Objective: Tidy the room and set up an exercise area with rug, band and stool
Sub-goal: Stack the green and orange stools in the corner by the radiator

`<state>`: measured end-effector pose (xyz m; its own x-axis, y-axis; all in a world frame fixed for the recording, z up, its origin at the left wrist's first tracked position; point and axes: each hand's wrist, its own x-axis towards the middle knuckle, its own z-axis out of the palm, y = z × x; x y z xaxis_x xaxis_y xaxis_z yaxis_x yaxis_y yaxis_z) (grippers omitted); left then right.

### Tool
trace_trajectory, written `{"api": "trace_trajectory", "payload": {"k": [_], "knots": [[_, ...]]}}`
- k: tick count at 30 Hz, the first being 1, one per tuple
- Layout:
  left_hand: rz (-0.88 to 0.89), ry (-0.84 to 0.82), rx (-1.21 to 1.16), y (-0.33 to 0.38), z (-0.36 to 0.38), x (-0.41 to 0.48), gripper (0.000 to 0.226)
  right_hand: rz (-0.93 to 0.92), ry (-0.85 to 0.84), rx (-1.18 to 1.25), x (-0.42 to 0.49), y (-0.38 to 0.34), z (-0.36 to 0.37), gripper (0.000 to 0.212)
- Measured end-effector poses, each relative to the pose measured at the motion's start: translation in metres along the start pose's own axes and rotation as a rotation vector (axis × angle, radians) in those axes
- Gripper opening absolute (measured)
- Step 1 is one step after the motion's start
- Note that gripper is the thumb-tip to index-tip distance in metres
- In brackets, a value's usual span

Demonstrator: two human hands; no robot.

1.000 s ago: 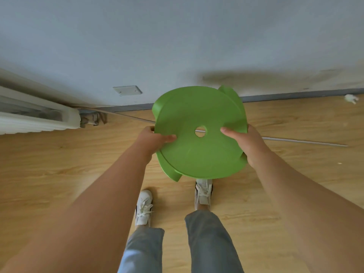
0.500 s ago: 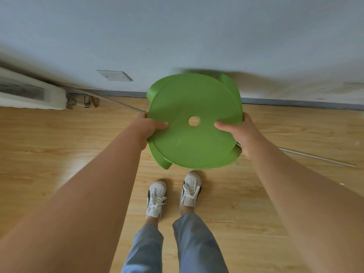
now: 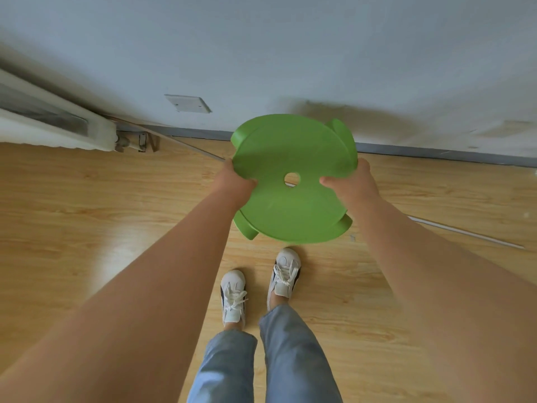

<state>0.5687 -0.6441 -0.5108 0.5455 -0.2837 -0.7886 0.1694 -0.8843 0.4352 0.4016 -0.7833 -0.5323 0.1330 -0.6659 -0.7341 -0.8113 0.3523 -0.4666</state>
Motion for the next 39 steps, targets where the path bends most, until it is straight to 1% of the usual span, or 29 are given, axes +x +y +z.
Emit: {"api": "trace_trajectory", "payload": {"k": [4,7,12,16,18,20,23,26,33,37,39], "knots": [[0.062,-0.023,-0.004,-0.008,-0.008,-0.024,0.058,-0.127,0.067,-0.117,-0.031,-0.001,0.003,0.083],[0.103,-0.037,-0.016,-0.02,-0.018,-0.046,0.057,-0.175,0.022,-0.197,-0.064,-0.003,0.014,0.088],[0.114,-0.016,-0.032,-0.071,-0.046,-0.088,0.061,-0.254,-0.076,-0.24,-0.132,-0.008,0.057,0.084],[0.027,0.014,-0.145,-0.15,-0.095,-0.123,0.053,-0.319,-0.219,-0.349,-0.198,-0.018,0.129,0.086],[-0.046,0.067,-0.206,-0.194,-0.121,-0.135,0.051,-0.336,-0.299,-0.394,-0.226,-0.023,0.168,0.085],[-0.124,0.127,-0.272,-0.235,-0.147,-0.148,0.051,-0.367,-0.378,-0.461,-0.252,-0.028,0.205,0.084],[-0.211,0.196,-0.337,-0.279,-0.18,-0.162,0.053,-0.443,-0.477,-0.569,-0.279,-0.033,0.251,0.081],[-0.29,0.286,-0.488,-0.329,-0.207,-0.178,0.057,-0.536,-0.57,-0.711,-0.312,-0.036,0.304,0.077],[-0.44,0.478,-0.748,-0.445,-0.228,-0.225,0.054,-0.697,-0.746,-0.974,-0.391,-0.024,0.4,0.071],[-0.525,0.58,-0.936,-0.517,-0.225,-0.264,0.054,-0.802,-0.831,-1.149,-0.447,0.002,0.45,0.072],[-0.556,0.614,-0.986,-0.544,-0.222,-0.282,0.053,-0.825,-0.851,-1.192,-0.472,0.015,0.468,0.072]]}}
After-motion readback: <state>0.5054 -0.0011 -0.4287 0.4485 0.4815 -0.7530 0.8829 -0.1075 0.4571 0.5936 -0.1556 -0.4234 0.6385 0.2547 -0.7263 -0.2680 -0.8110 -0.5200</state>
